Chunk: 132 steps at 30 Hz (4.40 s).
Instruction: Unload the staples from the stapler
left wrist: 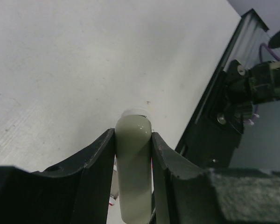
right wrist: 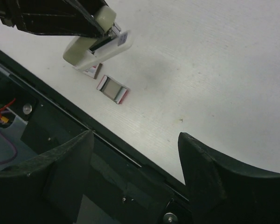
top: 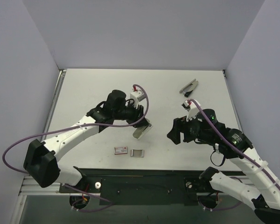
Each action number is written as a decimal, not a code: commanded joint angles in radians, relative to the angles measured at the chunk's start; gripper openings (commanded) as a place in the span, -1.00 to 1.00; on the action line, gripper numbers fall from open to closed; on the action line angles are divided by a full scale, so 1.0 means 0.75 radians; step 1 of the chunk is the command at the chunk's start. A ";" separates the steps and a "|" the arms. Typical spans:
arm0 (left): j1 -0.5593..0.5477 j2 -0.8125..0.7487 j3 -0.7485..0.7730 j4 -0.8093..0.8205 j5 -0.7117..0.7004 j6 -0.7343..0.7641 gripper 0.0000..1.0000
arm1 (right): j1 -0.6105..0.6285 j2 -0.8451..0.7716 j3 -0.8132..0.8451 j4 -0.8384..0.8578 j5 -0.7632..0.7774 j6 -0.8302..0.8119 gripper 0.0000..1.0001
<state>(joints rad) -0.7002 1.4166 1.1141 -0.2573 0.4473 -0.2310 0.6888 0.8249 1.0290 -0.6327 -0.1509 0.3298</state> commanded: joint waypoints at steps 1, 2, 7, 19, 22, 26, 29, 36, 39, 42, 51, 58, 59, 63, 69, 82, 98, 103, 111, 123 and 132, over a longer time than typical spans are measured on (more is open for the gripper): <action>-0.009 -0.158 -0.084 0.059 0.275 -0.044 -1.00 | 0.008 -0.026 0.111 -0.058 -0.195 -0.098 0.33; -0.009 -0.195 -0.099 0.061 0.287 -0.048 -1.00 | 0.006 -0.016 0.129 -0.058 -0.244 -0.108 0.33; -0.011 -0.314 -0.197 0.128 0.487 -0.085 -1.00 | 0.039 0.043 0.186 -0.008 -0.402 -0.172 0.30; -0.040 -0.463 -0.271 0.235 0.729 -0.158 -1.00 | 0.231 0.244 0.281 0.072 -0.545 -0.282 0.26; -0.040 -0.500 -0.291 0.251 0.731 -0.171 -1.00 | 0.235 0.256 0.270 0.107 -0.560 -0.282 0.23; -0.046 -0.531 -0.289 0.222 0.733 -0.160 -1.00 | 0.243 0.256 0.242 0.168 -0.629 -0.264 0.20; -0.052 -0.547 -0.295 0.210 0.735 -0.154 -1.00 | 0.252 0.256 0.217 0.212 -0.670 -0.243 0.18; -0.058 -0.590 -0.299 0.210 0.719 -0.169 -1.00 | 0.280 0.285 0.205 0.259 -0.697 -0.221 0.10; -0.056 -0.604 -0.289 0.208 0.715 -0.171 -1.00 | 0.295 0.289 0.197 0.267 -0.695 -0.219 0.08; -0.056 -0.619 -0.283 0.208 0.713 -0.175 -1.00 | 0.307 0.297 0.191 0.277 -0.691 -0.211 0.07; -0.060 -0.643 -0.273 0.241 0.704 -0.205 -1.00 | 0.354 0.330 0.189 0.314 -0.689 -0.196 -0.09; -0.067 -0.647 -0.271 0.257 0.688 -0.224 -1.00 | 0.378 0.344 0.186 0.332 -0.693 -0.192 -0.33; -0.067 -0.645 -0.269 0.261 0.688 -0.228 -1.00 | 0.380 0.348 0.184 0.336 -0.693 -0.192 -0.36; -0.073 -0.649 -0.258 0.271 0.649 -0.248 -1.00 | 0.393 0.342 0.174 0.345 -0.705 -0.186 -0.64; -0.075 -0.668 -0.238 0.312 0.551 -0.291 -1.00 | 0.395 0.250 0.072 0.408 -0.709 -0.133 -1.00; -0.075 -0.739 -0.215 0.402 0.359 -0.320 -1.00 | 0.442 -0.024 -0.253 0.541 -0.635 0.031 -1.00; -0.077 -0.656 -0.226 0.404 0.314 -0.287 -1.00 | 0.440 0.037 0.004 0.304 -0.269 -0.127 -0.29; -0.075 -0.619 -0.215 0.353 0.218 -0.261 -1.00 | 0.415 0.072 0.102 0.222 -0.120 -0.196 -0.10; -0.071 -0.482 -0.134 0.288 0.032 -0.254 -1.00 | 0.186 0.188 0.203 0.203 -0.065 -0.182 -0.30; 0.095 -0.263 -0.148 0.562 0.068 -0.428 -1.00 | -0.014 0.399 0.121 0.481 -0.012 -0.016 -1.00; 0.179 -0.110 -0.172 0.772 0.154 -0.571 -1.00 | -0.143 0.505 -0.045 0.874 -0.149 0.047 -1.00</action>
<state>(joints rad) -0.5789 1.3056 0.9646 0.1638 0.5117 -0.5987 0.6106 1.1530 1.0233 -0.1665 -0.2123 0.3309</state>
